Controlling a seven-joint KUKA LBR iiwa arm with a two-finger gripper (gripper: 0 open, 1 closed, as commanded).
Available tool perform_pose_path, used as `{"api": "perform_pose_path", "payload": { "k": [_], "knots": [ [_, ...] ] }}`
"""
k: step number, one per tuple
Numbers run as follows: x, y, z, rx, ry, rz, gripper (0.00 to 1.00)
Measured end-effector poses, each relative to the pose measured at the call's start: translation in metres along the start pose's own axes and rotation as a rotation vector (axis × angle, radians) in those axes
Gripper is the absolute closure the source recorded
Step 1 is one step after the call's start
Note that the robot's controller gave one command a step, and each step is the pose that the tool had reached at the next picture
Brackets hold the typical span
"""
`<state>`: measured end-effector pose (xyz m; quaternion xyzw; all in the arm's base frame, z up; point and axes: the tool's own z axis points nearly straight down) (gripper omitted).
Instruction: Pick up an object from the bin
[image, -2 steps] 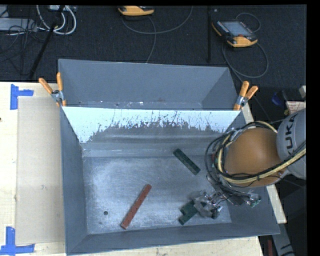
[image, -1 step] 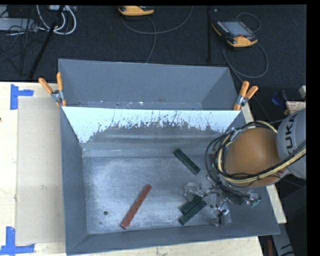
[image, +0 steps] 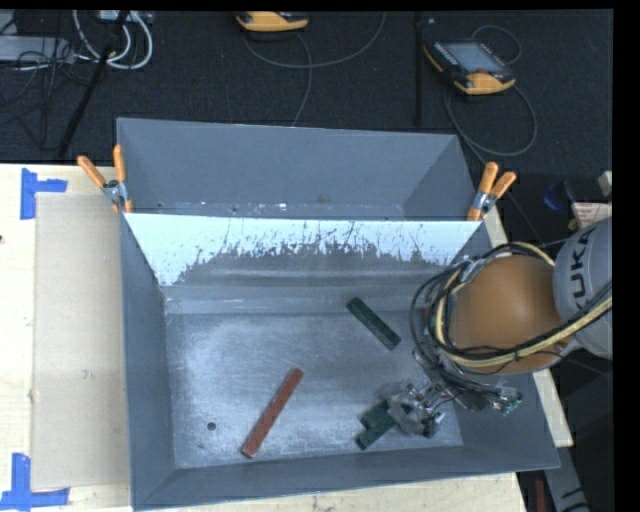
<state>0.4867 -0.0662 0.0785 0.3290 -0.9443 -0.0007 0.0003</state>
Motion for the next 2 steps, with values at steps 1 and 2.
{"api": "perform_pose_path", "payload": {
  "k": [1, 2],
  "knots": [
    [-0.0005, -0.0003, 0.0000, 0.001, -0.002, 0.000, 0.00],
    [0.0000, 0.0000, 0.0000, 0.000, 0.000, 0.000, 1.00]
  ]
}}
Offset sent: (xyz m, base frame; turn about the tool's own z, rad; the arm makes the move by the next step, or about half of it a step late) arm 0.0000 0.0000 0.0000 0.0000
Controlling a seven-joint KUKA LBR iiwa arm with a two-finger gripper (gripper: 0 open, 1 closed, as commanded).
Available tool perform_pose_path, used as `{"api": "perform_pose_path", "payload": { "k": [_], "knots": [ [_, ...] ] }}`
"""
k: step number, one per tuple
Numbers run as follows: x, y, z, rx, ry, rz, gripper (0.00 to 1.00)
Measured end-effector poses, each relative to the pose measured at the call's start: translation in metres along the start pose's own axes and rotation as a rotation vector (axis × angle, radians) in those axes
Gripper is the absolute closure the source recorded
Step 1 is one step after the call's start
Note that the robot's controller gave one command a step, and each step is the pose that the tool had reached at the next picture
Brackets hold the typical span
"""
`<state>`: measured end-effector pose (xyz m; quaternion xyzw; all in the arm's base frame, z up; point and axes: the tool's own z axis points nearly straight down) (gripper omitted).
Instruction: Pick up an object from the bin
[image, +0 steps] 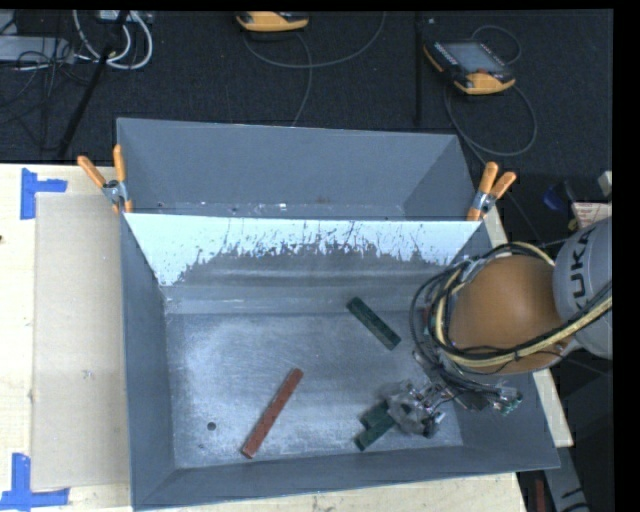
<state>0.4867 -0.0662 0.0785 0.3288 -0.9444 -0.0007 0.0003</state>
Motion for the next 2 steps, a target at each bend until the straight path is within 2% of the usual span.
{"api": "perform_pose_path", "payload": {
  "k": [1, 2],
  "knots": [
    [-0.001, 0.000, 0.000, 0.001, -0.002, 0.000, 0.00],
    [0.026, -0.037, 0.009, 0.004, -0.003, -0.084, 0.00]
  ]
}}
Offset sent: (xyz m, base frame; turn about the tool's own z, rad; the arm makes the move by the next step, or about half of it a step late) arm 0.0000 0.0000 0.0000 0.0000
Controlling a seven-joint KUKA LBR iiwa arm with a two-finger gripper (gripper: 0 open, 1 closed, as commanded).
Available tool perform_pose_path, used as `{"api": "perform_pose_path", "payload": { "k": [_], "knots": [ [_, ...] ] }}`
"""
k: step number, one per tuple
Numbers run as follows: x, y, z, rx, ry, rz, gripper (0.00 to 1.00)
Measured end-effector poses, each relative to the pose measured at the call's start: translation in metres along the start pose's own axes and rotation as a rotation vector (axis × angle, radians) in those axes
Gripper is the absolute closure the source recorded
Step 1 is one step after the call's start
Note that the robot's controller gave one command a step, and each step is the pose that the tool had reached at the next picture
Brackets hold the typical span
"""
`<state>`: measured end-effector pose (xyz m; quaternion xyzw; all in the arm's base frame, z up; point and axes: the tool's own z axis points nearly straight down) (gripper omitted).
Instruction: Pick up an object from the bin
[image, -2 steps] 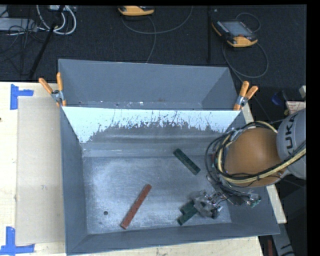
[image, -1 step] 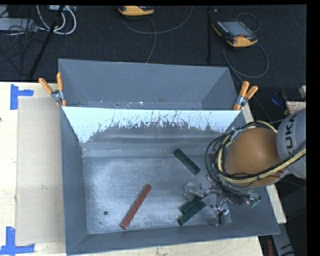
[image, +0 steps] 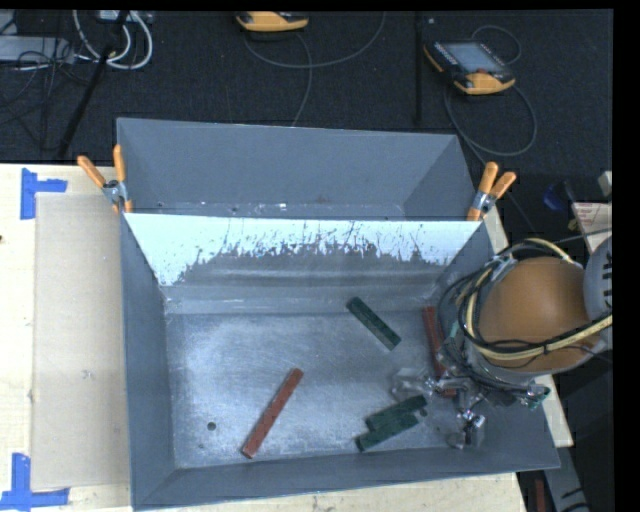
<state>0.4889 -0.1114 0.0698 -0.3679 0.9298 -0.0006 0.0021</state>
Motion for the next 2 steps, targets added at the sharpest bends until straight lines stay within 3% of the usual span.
{"api": "perform_pose_path", "payload": {
  "k": [1, 2],
  "knots": [
    [-0.0494, 0.0676, -0.0029, 0.010, -0.010, -0.196, 0.00],
    [-0.0462, 0.0692, -0.0008, 0.002, -0.004, -0.190, 1.00]
  ]
}}
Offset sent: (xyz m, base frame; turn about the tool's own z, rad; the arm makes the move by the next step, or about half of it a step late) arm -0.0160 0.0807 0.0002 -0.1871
